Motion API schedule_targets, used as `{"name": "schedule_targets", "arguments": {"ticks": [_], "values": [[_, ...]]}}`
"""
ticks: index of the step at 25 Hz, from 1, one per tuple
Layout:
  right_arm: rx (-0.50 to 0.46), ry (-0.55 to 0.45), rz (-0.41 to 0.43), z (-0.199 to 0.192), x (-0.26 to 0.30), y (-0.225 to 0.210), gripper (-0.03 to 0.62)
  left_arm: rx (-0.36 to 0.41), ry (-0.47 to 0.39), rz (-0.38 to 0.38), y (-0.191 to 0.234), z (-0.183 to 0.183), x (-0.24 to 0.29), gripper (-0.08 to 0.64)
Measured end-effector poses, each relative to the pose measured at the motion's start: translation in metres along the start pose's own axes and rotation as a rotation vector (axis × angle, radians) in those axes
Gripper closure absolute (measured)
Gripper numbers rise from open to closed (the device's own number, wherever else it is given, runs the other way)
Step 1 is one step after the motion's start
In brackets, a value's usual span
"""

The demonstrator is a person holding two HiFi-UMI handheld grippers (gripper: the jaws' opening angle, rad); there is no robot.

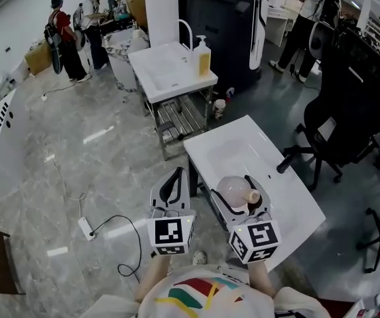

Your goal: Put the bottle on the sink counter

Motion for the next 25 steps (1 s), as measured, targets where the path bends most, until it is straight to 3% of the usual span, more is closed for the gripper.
{"name": "schedule_targets", "arguments": {"ticks": [4,9,25], "values": [[-0.001,-0.004,-0.008,0.006,0.007,-0.01,0.201,-0.008,-0.015,-0.012,-0.001,0.011,0.012,0.541],[-0.004,0.008,-0.044,0.003,0.007,-0.018,0.201,0.016,0.033,-0.028,-0.006,0.004,0.02,0.541],[0.004,-0.004,-0.192,0.005,-0.01,-0.016,0.201,0.011,0.005,-0.175,-0.022,0.013,0.03,0.541]]}}
Point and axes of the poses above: the fingertips, and each gripper's own axes: x forward along the fingers, y to its left, z out of its top, the point moved 2 cm from there along -x, backward along the fingers, and after that the axes turned 3 degrees about -z, right-handed, at the moved point
